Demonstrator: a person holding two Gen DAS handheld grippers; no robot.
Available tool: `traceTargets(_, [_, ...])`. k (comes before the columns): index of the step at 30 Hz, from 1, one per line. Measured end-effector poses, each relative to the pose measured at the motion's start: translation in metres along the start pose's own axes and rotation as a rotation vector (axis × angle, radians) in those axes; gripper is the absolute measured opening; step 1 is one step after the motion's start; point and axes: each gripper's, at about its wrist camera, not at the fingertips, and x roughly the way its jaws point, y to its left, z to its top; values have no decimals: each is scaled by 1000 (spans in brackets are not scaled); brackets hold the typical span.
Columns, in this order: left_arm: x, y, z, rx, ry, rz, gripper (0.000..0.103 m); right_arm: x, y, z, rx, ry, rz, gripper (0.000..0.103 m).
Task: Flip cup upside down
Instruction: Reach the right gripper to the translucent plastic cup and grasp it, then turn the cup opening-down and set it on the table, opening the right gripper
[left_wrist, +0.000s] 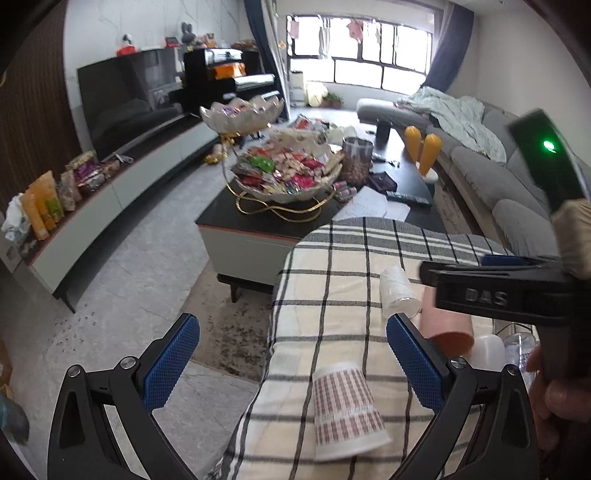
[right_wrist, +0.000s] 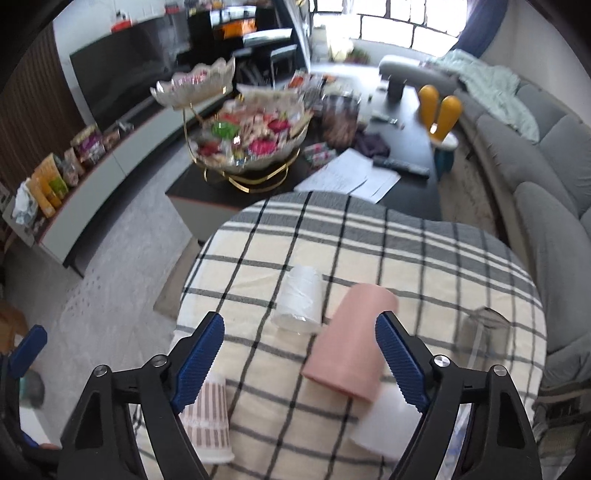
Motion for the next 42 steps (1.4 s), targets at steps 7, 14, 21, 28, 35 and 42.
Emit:
traceTargets(7, [46, 5, 16, 2, 55, 7, 103, 52, 0, 27, -8, 133, -7, 78])
traceTargets(14, [68, 14, 18, -28, 89, 16, 103, 94, -7, 29, 24, 246, -33, 72])
traceTargets(21, [76, 15, 14, -32, 105, 16, 103, 121, -9, 22, 34, 305, -28, 63])
traceTargets(28, [76, 15, 10, -28, 118, 22, 103, 115, -8, 21, 33, 267, -28, 48])
traceTargets(35, [45, 18, 14, -38, 86, 23, 103, 63, -5, 22, 53, 170, 3, 48])
traceTargets(42, [-12, 15, 5, -30, 38, 34, 103, -2, -9, -11, 125, 133, 69, 48])
